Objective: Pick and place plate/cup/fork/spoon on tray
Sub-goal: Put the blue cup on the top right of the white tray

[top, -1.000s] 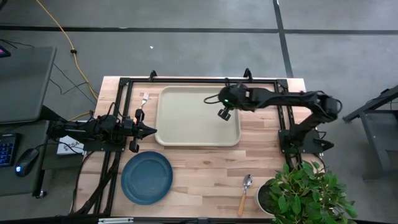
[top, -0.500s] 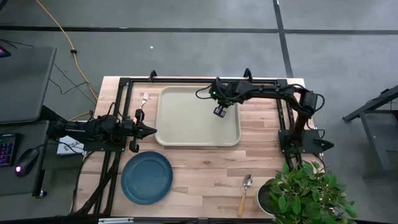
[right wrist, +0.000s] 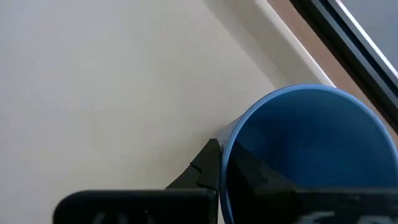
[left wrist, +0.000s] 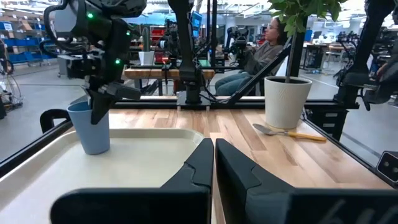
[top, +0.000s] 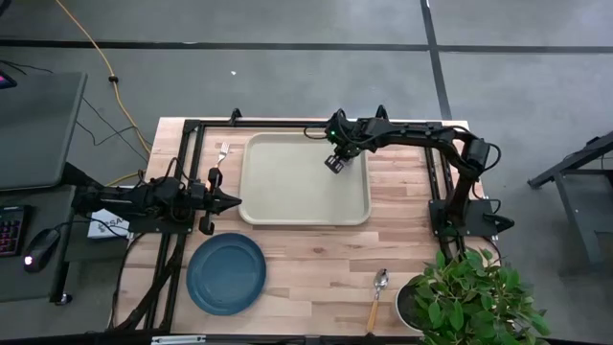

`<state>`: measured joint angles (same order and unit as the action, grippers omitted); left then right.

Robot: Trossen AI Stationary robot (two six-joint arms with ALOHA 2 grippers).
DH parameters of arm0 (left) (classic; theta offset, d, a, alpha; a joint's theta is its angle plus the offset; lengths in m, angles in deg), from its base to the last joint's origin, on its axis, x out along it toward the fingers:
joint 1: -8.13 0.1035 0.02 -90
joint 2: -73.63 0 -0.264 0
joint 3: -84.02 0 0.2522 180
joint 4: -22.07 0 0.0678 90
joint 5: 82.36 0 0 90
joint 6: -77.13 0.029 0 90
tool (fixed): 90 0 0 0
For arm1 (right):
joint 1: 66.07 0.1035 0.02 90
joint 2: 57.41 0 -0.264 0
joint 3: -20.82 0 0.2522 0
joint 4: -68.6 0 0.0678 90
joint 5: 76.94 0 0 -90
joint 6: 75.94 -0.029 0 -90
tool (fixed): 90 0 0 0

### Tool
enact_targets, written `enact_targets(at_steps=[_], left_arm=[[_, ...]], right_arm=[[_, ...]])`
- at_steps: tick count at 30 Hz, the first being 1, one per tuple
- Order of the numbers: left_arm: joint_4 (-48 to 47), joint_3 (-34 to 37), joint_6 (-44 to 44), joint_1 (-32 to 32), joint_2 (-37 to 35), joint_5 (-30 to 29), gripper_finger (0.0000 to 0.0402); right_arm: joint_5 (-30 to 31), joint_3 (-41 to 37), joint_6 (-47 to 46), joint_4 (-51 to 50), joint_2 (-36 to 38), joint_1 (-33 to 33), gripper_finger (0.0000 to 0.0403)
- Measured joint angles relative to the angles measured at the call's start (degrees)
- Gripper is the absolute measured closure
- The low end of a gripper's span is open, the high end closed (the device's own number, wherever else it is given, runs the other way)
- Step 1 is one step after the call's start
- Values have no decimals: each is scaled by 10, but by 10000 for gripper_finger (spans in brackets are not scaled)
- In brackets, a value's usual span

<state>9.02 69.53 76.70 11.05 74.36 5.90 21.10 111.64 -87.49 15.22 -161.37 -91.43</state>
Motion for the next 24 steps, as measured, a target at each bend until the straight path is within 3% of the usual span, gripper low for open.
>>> enact_targets(at_steps=[8, 24], left_arm=[[0, 0, 0, 0, 0, 0, 401], [0, 0, 0, 0, 0, 0, 401]], right_arm=[[-1, 0, -15, 0, 0, -1, 399], [-1, 0, -26, 0, 0, -1, 343]])
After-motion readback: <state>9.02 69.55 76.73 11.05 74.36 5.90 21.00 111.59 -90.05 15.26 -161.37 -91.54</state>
